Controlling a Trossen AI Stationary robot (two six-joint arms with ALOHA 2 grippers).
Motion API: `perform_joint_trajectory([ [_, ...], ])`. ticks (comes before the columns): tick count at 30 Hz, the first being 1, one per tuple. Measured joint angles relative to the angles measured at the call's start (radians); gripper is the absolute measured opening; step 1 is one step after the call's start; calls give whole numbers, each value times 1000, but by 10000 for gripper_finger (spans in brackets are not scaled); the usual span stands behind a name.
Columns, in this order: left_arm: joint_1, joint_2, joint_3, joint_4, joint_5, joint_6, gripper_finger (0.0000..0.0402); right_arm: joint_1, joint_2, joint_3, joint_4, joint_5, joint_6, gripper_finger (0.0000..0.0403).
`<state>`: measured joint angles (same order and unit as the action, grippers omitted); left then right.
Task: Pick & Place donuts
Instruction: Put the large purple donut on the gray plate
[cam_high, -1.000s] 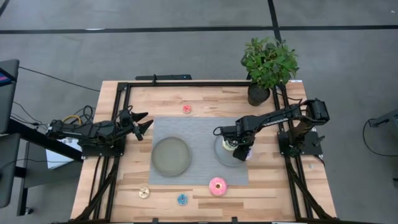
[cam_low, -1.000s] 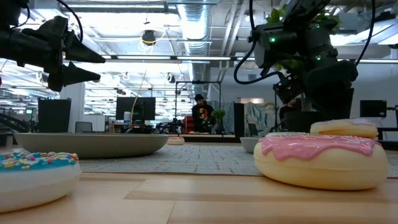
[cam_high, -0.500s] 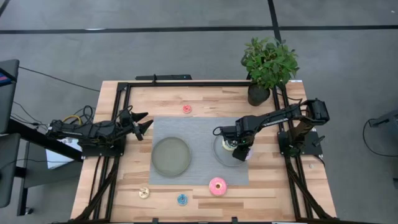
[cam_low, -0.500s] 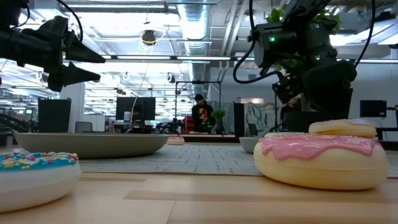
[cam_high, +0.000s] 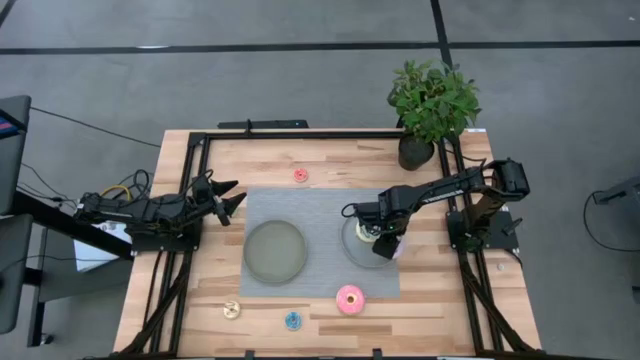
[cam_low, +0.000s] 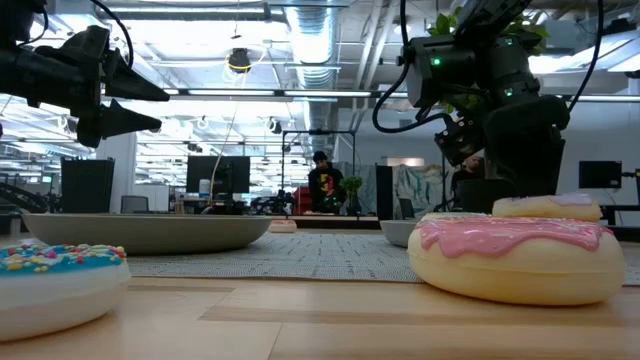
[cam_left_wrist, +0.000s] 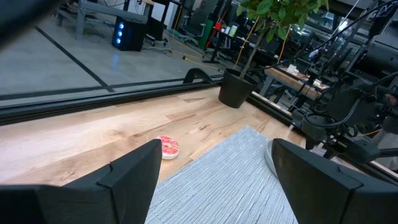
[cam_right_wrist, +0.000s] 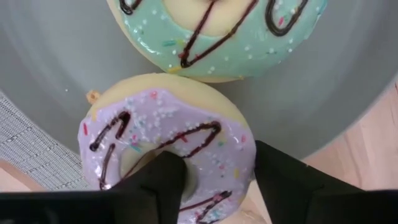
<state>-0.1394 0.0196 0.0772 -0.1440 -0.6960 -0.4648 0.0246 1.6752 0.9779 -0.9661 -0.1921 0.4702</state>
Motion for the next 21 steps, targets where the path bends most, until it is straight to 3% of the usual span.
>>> perform_joint_trajectory([
  [7,0,0,0,0,0,-1,298,0,0,0,0,0,-7,216],
  [21,0,0,0,1,0,-2,298,1,-35,11,24,68,-9,205],
])
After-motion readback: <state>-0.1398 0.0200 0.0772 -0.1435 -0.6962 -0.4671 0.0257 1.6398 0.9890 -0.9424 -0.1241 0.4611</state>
